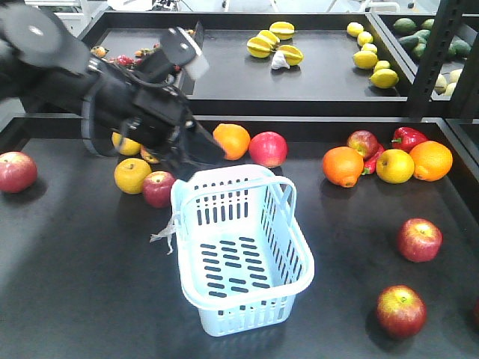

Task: Pick three apples into basket with both arms
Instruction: 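Open the left gripper and withdraw it from the basket handle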

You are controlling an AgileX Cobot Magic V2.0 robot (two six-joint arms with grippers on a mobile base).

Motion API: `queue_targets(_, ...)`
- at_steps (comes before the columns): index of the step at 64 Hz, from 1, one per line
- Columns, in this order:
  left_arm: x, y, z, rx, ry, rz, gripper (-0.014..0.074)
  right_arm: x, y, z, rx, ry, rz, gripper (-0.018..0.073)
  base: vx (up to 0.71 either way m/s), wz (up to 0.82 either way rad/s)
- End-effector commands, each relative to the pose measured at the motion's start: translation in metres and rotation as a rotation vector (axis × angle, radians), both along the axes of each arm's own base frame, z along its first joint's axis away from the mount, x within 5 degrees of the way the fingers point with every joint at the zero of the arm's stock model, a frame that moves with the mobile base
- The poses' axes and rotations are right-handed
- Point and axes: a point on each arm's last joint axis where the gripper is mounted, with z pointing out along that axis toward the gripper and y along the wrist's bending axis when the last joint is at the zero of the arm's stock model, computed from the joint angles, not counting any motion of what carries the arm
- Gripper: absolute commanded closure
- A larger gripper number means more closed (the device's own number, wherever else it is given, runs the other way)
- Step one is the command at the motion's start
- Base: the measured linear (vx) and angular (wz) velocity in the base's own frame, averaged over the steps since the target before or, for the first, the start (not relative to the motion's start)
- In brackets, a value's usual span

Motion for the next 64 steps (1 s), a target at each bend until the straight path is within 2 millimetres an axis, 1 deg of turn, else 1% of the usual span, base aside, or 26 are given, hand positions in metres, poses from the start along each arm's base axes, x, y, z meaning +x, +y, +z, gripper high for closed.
queue_targets(1, -0.03, 0.012, 0.039, -0.014, -0.004, 0.041, 0.0606, -0.001, 0.0, 0.002, -0.017, -0.068, 0.001, 0.0564, 0.0, 0.0)
queue_targets(7, -0.049, 0.024, 0.05, 0.042, 0.034, 0.074, 0.0604, -0.001, 0.0, 0.002, -0.017, -0.068, 0.001, 0.0564, 0.0, 0.0)
queue_targets(11, -0.059, 0.029, 0.058, 0.024, 0.02, 0.094, 0.0604, -0.001, 0.0, 0.002, -0.017, -0.068, 0.001, 0.0564, 0.0, 0.0)
queue_targets(16, -0.077, 0.037, 0.068, -0.028, -0.032, 0.141, 0.0604, -0.001, 0.0, 0.002, -0.017, -0.068, 0.001, 0.0564, 0.0, 0.0)
queue_targets(20, -0.091, 0.044, 0.07, -0.067, -0.048, 0.194, 0.0604, -0.001, 0.0, 0.002, -0.017, -0.068, 0.001, 0.0564, 0.0, 0.0)
queue_targets(23, -0.099, 0.049, 0.068, -0.094, -0.062, 0.229, 0.0604, -0.001, 0.0, 0.002, -0.017, -0.068, 0.001, 0.0564, 0.0, 0.0)
queue_targets(26, -0.113, 0.056, 0.065, -0.125, -0.08, 0.268, 0.0604, -0.001, 0.0, 0.002, -0.017, -0.068, 0.001, 0.0564, 0.0, 0.0)
queue_targets(34, -0.14, 0.072, 0.036, -0.171, -0.1, 0.359, 0.0604, -0.001, 0.0, 0.002, -0.017, -0.068, 0.001, 0.0564, 0.0, 0.0)
queue_targets(41, -0.163, 0.087, 0.005, -0.218, -0.115, 0.45, 0.0604, -0.001, 0.0, 0.002, -0.017, -0.068, 0.001, 0.0564, 0.0, 0.0)
queue_targets(44, -0.172, 0.093, -0.016, -0.215, -0.103, 0.479, 0.0604, -0.001, 0.0, 0.002, -0.017, -0.068, 0.001, 0.0564, 0.0, 0.0)
queue_targets(45, -0.176, 0.095, -0.019, -0.225, -0.115, 0.488, 0.0604, -0.001, 0.0, 0.002, -0.017, -0.068, 0.001, 0.0564, 0.0, 0.0)
queue_targets(46, -0.179, 0.097, -0.027, -0.218, -0.107, 0.495, 0.0604, -0.001, 0.0, 0.002, -0.017, -0.068, 0.001, 0.0564, 0.0, 0.0)
queue_targets(49, -0.187, 0.102, -0.043, -0.228, -0.107, 0.525, 0.0604, -0.001, 0.0, 0.002, -0.017, -0.068, 0.001, 0.0564, 0.0, 0.0)
queue_targets(56, -0.201, 0.112, -0.075, -0.287, -0.101, 0.615, 0.0604, -0.001, 0.0, 0.002, -0.017, -0.068, 0.001, 0.0564, 0.0, 0.0)
queue_targets(61, -0.21, 0.12, -0.103, -0.303, -0.09, 0.68, 0.0604, -0.001, 0.0, 0.002, -0.017, -0.068, 0.001, 0.0564, 0.0, 0.0)
queue_targets(64, -0.213, 0.123, -0.114, -0.314, -0.082, 0.711, 0.0604, -0.001, 0.0, 0.002, -0.017, -0.068, 0.001, 0.0564, 0.0, 0.0)
